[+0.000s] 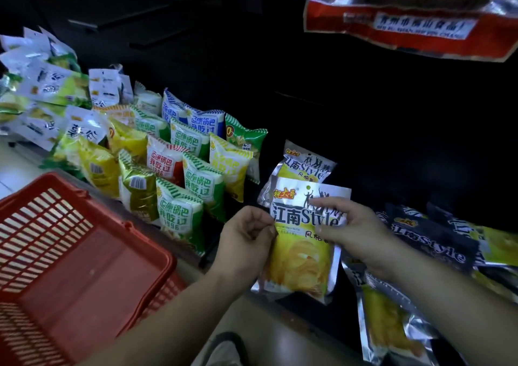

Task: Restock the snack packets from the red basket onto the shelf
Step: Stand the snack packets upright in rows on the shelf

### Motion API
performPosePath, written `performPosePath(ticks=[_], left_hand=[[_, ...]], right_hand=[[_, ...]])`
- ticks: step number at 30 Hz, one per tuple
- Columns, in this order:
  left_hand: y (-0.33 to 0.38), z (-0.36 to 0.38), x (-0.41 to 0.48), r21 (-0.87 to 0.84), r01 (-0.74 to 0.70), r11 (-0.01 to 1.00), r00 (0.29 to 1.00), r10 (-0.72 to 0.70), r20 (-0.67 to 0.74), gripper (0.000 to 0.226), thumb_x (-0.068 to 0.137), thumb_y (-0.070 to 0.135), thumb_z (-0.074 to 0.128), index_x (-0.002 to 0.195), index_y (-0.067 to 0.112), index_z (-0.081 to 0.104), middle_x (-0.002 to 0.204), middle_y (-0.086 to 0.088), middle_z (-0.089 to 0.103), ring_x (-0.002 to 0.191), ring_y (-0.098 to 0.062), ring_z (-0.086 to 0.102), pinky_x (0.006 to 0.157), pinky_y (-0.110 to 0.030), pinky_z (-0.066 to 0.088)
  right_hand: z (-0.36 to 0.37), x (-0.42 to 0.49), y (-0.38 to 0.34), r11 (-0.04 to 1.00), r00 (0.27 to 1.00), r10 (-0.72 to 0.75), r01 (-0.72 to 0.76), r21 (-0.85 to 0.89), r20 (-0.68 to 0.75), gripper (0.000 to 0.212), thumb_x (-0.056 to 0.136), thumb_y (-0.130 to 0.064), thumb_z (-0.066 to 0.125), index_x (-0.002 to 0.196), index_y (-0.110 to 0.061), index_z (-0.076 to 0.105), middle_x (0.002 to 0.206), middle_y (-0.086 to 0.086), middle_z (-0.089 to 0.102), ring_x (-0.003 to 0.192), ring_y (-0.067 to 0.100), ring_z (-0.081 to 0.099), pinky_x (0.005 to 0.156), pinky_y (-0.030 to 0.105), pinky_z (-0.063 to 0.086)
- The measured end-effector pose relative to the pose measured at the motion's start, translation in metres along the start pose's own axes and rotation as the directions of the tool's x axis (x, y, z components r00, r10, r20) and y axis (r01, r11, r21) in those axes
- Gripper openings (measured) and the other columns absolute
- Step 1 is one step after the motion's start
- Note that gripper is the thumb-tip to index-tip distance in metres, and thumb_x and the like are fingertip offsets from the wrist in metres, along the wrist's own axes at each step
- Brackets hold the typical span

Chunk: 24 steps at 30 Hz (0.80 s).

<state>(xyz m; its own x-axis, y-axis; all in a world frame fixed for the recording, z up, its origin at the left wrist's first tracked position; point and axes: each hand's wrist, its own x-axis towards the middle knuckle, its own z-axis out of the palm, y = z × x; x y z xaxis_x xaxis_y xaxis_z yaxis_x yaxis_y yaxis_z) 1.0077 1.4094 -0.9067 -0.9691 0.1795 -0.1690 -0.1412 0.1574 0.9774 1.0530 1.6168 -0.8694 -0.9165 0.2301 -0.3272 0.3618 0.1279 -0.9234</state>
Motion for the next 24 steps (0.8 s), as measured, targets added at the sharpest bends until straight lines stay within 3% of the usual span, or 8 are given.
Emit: performPosePath(ticks=[2, 4, 6, 12, 15, 17, 21, 24], left_hand=[[-0.003, 0.003, -0.001, 0.05, -0.016, 0.999, 1.0, 0.016, -0.014, 0.016, 0.091, -0.005, 0.063, 0.087, 0.01, 0.067, 0.086, -0.014, 0.074, 0.078, -0.022, 0.07, 0.068, -0.033, 0.056], [-0.008, 0.004, -0.001, 0.069, -0.01, 0.998, 0.999, 0.012, -0.032, 0.017, 0.089, -0.006, 0.064, 0.086, 0.01, 0.068, 0.083, -0.011, 0.074, 0.079, -0.024, 0.071, 0.07, -0.036, 0.058], [-0.01, 0.003, 0.0, 0.061, 0.016, 0.998, 0.999, -0.013, -0.053, 0.019, 0.088, -0.007, 0.065, 0.083, 0.011, 0.068, 0.08, -0.011, 0.073, 0.073, -0.02, 0.069, 0.066, -0.036, 0.057], [-0.016, 0.001, 0.005, -0.039, 0.12, 0.992, 0.986, -0.123, -0.108, 0.021, 0.085, -0.004, 0.071, 0.077, 0.016, 0.068, 0.066, -0.01, 0.066, 0.057, -0.02, 0.058, 0.058, -0.036, 0.049], [-0.014, -0.001, 0.006, -0.106, 0.136, 0.985, 0.985, -0.145, -0.089, 0.023, 0.089, -0.006, 0.068, 0.085, 0.017, 0.071, 0.065, -0.005, 0.068, 0.056, -0.02, 0.059, 0.057, -0.032, 0.05], [-0.01, -0.001, 0.004, -0.141, 0.128, 0.982, 0.987, -0.14, -0.077, 0.021, 0.094, -0.007, 0.063, 0.095, 0.011, 0.071, 0.061, -0.001, 0.066, 0.046, -0.015, 0.056, 0.048, -0.024, 0.046], [-0.006, -0.003, 0.001, -0.111, 0.08, 0.991, 0.996, -0.084, -0.026, 0.024, 0.1, -0.008, 0.054, 0.106, 0.009, 0.07, 0.059, -0.005, 0.061, 0.034, -0.016, 0.051, 0.037, -0.019, 0.041], [-0.004, -0.003, 0.0, -0.064, 0.047, 0.997, 0.999, -0.047, 0.01, 0.033, 0.1, -0.006, 0.055, 0.114, 0.018, 0.071, 0.08, -0.005, 0.072, 0.061, -0.02, 0.07, 0.054, -0.026, 0.057]], right_hand=[[0.001, 0.0, 0.002, 1.0, 1.0, -0.014, 0.014, -0.01, -0.023, 0.049, 0.084, 0.002, 0.077, 0.11, -0.04, 0.075, 0.131, -0.018, 0.058, 0.077, -0.012, 0.059, 0.06, 0.007, 0.043], [0.004, 0.001, 0.005, 1.0, 0.999, -0.011, 0.011, -0.015, -0.045, 0.051, 0.083, 0.004, 0.077, 0.109, -0.039, 0.075, 0.131, -0.017, 0.058, 0.111, 0.002, 0.058, 0.076, 0.014, 0.046], [0.006, 0.001, 0.005, 1.0, 0.999, -0.01, 0.009, -0.016, -0.051, 0.051, 0.083, 0.005, 0.076, 0.11, -0.038, 0.075, 0.129, -0.016, 0.057, 0.118, 0.007, 0.054, 0.081, 0.016, 0.045], [0.01, -0.001, 0.006, 1.0, 0.991, 0.014, -0.012, 0.011, -0.131, 0.05, 0.086, 0.003, 0.074, 0.108, -0.042, 0.074, 0.105, -0.019, 0.058, 0.097, 0.0, 0.06, 0.065, 0.009, 0.049], [0.01, 0.0, 0.005, 1.0, 0.987, 0.011, -0.008, 0.021, -0.16, 0.047, 0.088, -0.003, 0.074, 0.111, -0.043, 0.073, 0.111, 0.003, 0.064, 0.068, 0.001, 0.059, 0.054, 0.008, 0.046], [0.009, 0.0, 0.004, 0.999, 0.991, 0.005, 0.001, 0.043, -0.135, 0.048, 0.088, -0.006, 0.075, 0.113, -0.046, 0.072, 0.115, 0.001, 0.062, 0.054, -0.005, 0.053, 0.049, 0.006, 0.043], [0.01, 0.001, 0.006, 0.999, 0.996, 0.005, -0.001, 0.05, -0.087, 0.059, 0.083, -0.005, 0.081, 0.117, -0.052, 0.068, 0.134, -0.002, 0.058, 0.095, 0.013, 0.071, 0.089, 0.036, 0.061], [0.011, 0.0, 0.007, 1.0, 0.999, -0.015, 0.015, -0.002, -0.052, 0.069, 0.081, -0.005, 0.082, 0.125, -0.054, 0.062, 0.138, -0.015, 0.046, 0.118, 0.012, 0.057, 0.1, 0.038, 0.054]])
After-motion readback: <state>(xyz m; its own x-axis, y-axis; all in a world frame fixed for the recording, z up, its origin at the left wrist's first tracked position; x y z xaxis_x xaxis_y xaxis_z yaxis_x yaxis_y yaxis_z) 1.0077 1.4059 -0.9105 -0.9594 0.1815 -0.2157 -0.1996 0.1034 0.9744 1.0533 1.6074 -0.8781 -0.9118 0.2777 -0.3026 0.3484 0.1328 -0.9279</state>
